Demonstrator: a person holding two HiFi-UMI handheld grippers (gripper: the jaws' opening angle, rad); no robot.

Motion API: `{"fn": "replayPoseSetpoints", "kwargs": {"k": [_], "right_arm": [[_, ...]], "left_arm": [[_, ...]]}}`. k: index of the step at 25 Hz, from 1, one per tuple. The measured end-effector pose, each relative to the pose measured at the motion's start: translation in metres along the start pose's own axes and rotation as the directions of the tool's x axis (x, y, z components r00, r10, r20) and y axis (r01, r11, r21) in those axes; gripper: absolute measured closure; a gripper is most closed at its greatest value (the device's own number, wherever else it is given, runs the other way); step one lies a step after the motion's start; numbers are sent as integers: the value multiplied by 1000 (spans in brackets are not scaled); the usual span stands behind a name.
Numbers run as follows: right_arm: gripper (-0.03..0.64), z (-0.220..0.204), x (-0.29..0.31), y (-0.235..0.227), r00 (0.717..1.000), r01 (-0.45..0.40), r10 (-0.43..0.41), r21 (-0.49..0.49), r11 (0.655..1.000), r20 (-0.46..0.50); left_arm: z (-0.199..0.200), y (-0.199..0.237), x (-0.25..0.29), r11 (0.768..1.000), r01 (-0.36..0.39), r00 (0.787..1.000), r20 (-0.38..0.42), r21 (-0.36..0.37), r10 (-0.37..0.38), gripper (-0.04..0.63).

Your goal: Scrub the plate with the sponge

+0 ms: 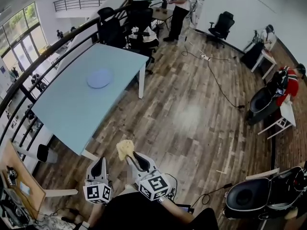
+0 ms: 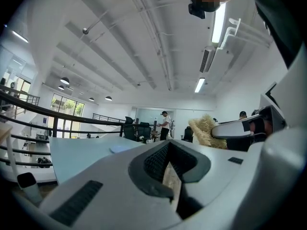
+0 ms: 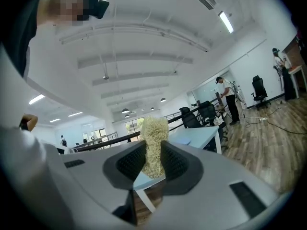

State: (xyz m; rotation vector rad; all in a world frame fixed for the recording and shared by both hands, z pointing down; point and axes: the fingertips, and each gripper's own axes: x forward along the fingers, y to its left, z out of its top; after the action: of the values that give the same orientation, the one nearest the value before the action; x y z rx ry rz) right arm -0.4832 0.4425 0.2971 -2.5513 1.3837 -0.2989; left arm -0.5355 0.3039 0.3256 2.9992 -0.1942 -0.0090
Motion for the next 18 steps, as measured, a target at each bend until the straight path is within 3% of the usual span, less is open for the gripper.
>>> {"fn": "replayPoseSetpoints", "kwargs": {"k": [9, 18], "right_arm": [[534, -16, 14, 19, 998, 58, -58, 5, 998, 2], [534, -14, 32, 10, 995, 103, -103, 10, 995, -2]], "left_arm": [[-7, 26, 3, 998, 58, 998, -6, -2, -58, 594], [-8, 38, 24, 996, 85, 996, -16, -13, -85, 594]]}}
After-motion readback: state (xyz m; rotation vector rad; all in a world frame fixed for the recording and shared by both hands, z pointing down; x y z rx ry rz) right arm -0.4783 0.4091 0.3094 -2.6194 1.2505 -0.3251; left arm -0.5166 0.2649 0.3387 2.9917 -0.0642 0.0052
